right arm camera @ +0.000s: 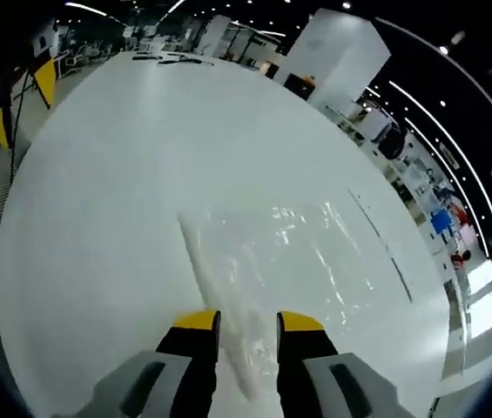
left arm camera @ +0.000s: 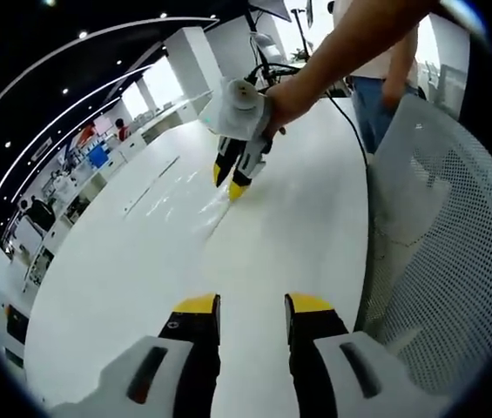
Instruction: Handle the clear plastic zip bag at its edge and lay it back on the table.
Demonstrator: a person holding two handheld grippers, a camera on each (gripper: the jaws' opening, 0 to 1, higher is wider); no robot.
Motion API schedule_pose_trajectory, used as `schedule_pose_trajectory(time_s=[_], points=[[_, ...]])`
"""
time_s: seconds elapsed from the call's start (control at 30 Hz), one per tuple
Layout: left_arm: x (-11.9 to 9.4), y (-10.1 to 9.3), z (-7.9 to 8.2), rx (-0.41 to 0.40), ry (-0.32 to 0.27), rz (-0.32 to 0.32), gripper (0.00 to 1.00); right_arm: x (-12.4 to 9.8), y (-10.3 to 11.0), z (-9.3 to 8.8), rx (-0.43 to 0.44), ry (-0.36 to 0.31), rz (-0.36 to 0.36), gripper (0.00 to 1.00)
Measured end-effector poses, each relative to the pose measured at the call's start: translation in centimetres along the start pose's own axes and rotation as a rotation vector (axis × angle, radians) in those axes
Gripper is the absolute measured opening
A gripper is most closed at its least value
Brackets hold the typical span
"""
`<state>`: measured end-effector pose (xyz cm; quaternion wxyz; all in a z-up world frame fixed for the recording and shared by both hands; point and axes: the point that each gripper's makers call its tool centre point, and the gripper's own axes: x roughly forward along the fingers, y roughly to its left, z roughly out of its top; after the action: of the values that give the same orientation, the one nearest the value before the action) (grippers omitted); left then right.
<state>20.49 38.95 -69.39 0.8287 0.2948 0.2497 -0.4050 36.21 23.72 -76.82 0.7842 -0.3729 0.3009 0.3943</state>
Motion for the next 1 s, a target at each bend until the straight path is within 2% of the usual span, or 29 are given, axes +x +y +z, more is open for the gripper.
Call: schedule_pose_trajectory(time_s=[0.07,0.2,0.37,0.53,0.63,0.73,0.8,1.0], points=[[-0.1,-0.1,0.0,-0.001,-0.001,0.002,0.27,0.3,0.4,0.1,0.015,-0.008,0.024,0.33],[-0.2,-0.2,-0.2,-0.008,-0.002,0.005,0.27,0.1,0.6,0.0,-0.006,-0.013,0.029,0.36],[-0.3,-0.3,-0.2,-0.009,-0.003,0.007,0.27,0.0,0.4,0.2,0.014,-0.036,0.028,0.42],[-0.3,-0.4,-0.4,-0.015,-0.002,0.008,0.28,-0.7,0.1,0.6,0.072,-0.080,0.016,0.47],[-0.3,-0.5,-0.5,-0.017,-0.003,0.007,0.28,-1.9,-0.2,1.0,0.093,-0.105,0.005,0.47],[-0.2,-0.5,-0.6,-0.019,-0.004,0.006,0.28,-2.4,0.2,1.7,0.180,-0.159,0.023,0.53],[-0.2,-0.6,-0.6,-0.022,-0.004,0.005,0.28,-3.2,0.2,2.0,0.198,-0.177,0.020,0.60],[-0.1,-0.5,-0.8,-0.030,-0.005,0.007,0.28,-4.0,0.5,1.7,0.240,-0.207,0.018,0.67]])
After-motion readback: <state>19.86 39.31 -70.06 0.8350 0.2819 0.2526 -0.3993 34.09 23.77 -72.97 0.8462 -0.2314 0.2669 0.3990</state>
